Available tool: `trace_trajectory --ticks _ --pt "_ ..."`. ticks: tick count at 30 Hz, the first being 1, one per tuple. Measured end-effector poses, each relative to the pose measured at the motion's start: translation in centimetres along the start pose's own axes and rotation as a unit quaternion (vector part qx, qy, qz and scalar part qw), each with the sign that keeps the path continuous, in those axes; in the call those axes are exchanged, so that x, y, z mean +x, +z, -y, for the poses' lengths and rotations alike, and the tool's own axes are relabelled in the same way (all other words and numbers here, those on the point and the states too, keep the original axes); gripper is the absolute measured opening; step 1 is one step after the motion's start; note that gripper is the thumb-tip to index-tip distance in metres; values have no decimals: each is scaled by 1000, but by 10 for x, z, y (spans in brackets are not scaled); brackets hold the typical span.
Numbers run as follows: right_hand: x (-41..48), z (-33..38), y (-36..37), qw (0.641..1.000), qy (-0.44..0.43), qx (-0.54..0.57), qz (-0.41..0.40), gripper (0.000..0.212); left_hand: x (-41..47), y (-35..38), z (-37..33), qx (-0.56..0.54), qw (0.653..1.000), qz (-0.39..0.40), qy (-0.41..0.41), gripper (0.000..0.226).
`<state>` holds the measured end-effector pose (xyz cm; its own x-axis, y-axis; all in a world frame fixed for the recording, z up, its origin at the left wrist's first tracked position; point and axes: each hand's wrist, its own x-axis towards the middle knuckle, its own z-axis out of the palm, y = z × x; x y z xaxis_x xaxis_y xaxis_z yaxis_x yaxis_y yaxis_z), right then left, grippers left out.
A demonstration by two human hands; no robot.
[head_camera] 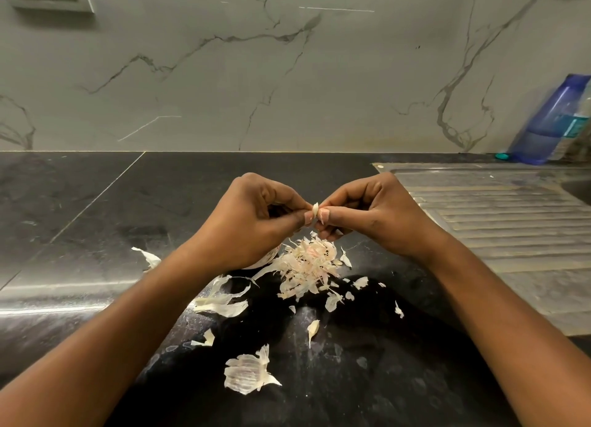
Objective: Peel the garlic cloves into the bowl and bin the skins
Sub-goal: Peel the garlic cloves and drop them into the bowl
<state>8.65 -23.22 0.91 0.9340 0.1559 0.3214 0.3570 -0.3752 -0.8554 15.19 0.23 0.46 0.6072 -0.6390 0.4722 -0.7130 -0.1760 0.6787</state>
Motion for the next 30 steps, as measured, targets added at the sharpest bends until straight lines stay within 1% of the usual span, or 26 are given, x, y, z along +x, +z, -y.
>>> trace_trajectory --ticks 6,17,25,30 --pt "-1 1 0 1000 -4 2 16 13 0 -2 1 11 1000 17 8 9" --pt "0 -1 3 1000 -11 -3 -5 8 1 -1 2 -3 1000 23 12 9" --pt "-1 1 0 1000 -1 22 20 16 2 -6 0 5 999 33 20 10" --pt "-1 0 2 1000 -1 22 20 11 0 -4 0 19 999 35 19 10"
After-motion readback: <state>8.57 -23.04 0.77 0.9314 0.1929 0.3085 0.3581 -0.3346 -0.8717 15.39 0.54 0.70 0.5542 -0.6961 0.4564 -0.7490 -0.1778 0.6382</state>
